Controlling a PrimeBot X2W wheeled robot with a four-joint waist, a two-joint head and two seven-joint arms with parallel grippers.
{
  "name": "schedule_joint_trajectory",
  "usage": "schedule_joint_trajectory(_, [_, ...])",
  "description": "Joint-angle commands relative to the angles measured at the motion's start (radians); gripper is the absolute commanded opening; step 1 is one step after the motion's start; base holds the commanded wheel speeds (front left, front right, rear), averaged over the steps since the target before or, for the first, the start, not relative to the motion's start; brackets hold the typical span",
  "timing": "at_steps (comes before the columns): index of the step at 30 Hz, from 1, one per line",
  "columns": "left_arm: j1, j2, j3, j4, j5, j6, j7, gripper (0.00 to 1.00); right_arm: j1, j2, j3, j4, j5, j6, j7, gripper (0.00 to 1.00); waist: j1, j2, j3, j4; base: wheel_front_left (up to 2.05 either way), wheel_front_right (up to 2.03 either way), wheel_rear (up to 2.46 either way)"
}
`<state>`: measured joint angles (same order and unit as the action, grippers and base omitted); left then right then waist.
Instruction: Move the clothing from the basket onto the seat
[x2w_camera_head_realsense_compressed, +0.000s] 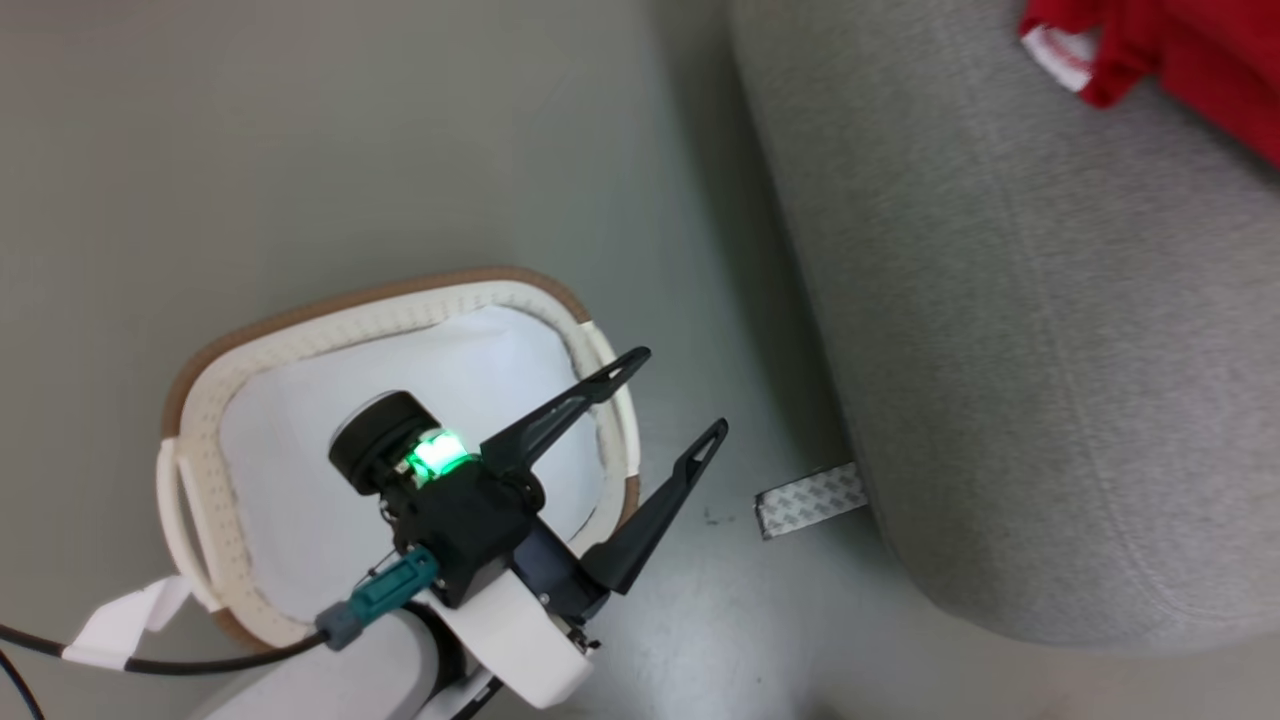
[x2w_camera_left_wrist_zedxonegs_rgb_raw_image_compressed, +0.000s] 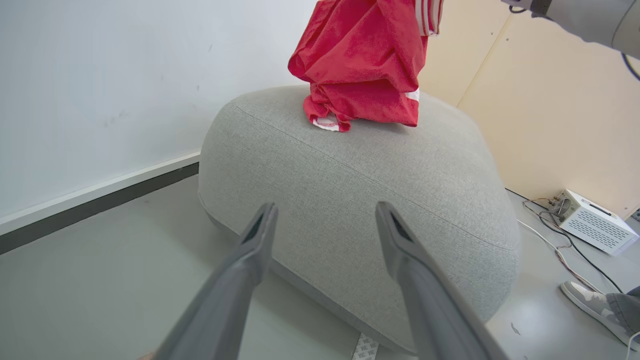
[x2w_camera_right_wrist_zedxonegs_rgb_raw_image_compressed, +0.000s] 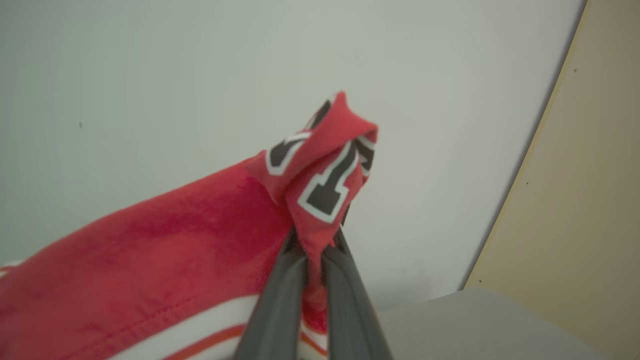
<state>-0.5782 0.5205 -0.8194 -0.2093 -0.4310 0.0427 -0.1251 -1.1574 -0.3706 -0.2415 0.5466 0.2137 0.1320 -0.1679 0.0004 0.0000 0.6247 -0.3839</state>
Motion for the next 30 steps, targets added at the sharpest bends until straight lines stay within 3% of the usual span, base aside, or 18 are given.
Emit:
schedule_joint_trajectory(1, [-0.012, 0.005, -0.003, -0.006, 0.012, -0.008, -0.008, 1.0, 0.0, 0.012, -0.068, 0.04, -0.042, -0.002, -0.02, 0.0, -0.0004, 0.0, 0.058, 0.055, 0.0, 0.0, 0.0])
schedule_joint_trajectory(10, [0.02, 0.017, 0.001, 0.029, -0.009, 0.003, -0.027, 1.0, 0.156, 0.149, -0.246, 0.228, -0.224, -0.003, -0.089, 0.0, -0.0004, 0.0, 0.039, 0.051, 0.0, 0.0, 0.0])
schedule_joint_trajectory(11, [0.025, 0.02, 0.004, 0.032, -0.012, 0.007, -0.027, 1.0, 0.172, 0.168, -0.252, 0.241, -0.235, -0.002, -0.089, 0.29, -0.0004, 0.0, 0.031, 0.046, 0.0, 0.0, 0.0])
schedule_joint_trajectory(12, [0.028, 0.022, 0.006, 0.034, -0.016, 0.008, -0.026, 1.0, 0.186, 0.183, -0.265, 0.244, -0.236, -0.003, -0.092, 0.92, -0.0004, 0.0, 0.024, 0.043, 0.0, 0.0, 0.0])
schedule_joint_trajectory(13, [0.031, 0.026, 0.008, 0.039, -0.019, 0.012, -0.025, 1.0, 0.199, 0.195, -0.282, 0.238, -0.23, -0.002, -0.095, 1.0, -0.0004, 0.0, 0.014, 0.038, 0.0, 0.0, 0.0])
schedule_joint_trajectory(19, [0.062, 0.027, 0.02, 0.072, -0.037, 0.029, -0.054, 1.0, 0.328, 0.255, -0.264, 0.089, -0.212, -0.003, -0.097, 1.0, -0.0004, 0.0, -0.066, 0.021, 0.0, 0.0, 0.0])
schedule_joint_trajectory(30, [0.21, -0.042, 0.115, 0.201, -0.123, 0.091, -0.137, 1.0, 0.625, 0.299, -0.081, -0.209, -0.175, -0.003, -0.094, 1.0, -0.0004, 0.0, -0.352, 0.057, 0.0, 0.0, 0.0])
